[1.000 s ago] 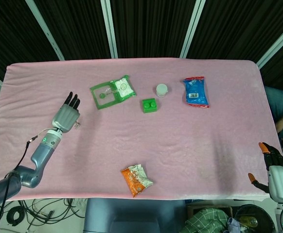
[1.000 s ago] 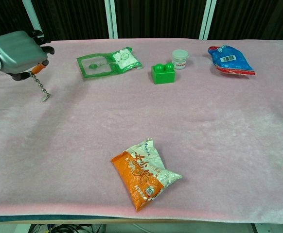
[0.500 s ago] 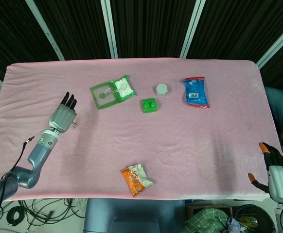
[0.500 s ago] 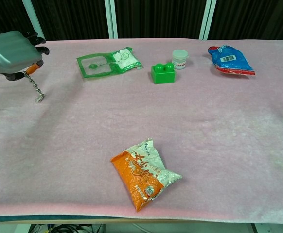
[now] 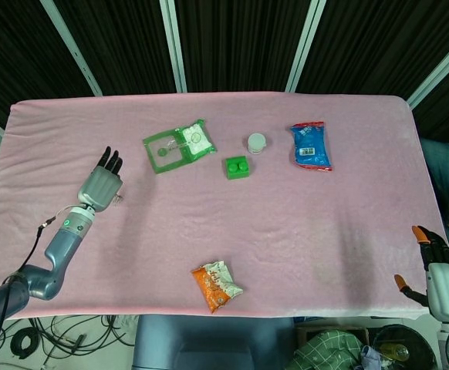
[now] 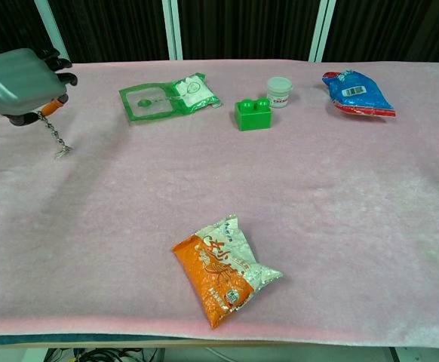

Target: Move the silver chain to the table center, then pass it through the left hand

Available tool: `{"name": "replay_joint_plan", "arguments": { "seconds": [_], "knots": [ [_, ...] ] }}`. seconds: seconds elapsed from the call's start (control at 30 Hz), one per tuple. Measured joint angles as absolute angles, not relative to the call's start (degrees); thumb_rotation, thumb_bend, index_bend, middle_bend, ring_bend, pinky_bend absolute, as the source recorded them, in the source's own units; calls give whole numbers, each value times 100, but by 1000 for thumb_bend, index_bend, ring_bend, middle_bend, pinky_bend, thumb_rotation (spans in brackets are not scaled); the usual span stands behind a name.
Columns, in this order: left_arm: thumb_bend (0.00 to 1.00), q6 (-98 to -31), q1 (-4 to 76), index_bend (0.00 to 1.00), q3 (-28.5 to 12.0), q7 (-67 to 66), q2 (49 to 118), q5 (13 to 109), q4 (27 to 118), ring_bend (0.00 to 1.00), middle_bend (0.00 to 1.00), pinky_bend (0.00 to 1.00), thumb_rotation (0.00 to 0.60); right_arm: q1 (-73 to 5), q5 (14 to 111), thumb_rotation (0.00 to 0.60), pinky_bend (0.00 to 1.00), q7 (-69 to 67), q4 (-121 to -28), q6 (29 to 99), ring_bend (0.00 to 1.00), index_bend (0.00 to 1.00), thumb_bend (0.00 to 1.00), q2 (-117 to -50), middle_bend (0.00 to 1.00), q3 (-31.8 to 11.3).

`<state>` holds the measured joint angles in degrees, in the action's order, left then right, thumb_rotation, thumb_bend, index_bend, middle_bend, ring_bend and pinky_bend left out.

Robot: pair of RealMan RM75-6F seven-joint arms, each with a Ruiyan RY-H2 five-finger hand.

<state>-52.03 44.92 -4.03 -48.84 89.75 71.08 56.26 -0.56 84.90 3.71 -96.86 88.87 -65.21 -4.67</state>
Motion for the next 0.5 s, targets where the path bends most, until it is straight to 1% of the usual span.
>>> {"name": "replay_joint_plan", "arguments": {
  "seconds": [0.2,0.5],
  "knots": [
    [417,-5182,4465,613,-382,-4953,8910,7060,5711,0,137,0,600,-51,8495,600,206,366,-9697,8898,89,50,150,-6514,71,-467],
    [417,-5289,4473,614,-455,-4953,8801,7040,5900,0,137,0,600,-46,8497,600,206,361,-9704,8915,89,50,150,-6507,71,-473]
  ]
}}
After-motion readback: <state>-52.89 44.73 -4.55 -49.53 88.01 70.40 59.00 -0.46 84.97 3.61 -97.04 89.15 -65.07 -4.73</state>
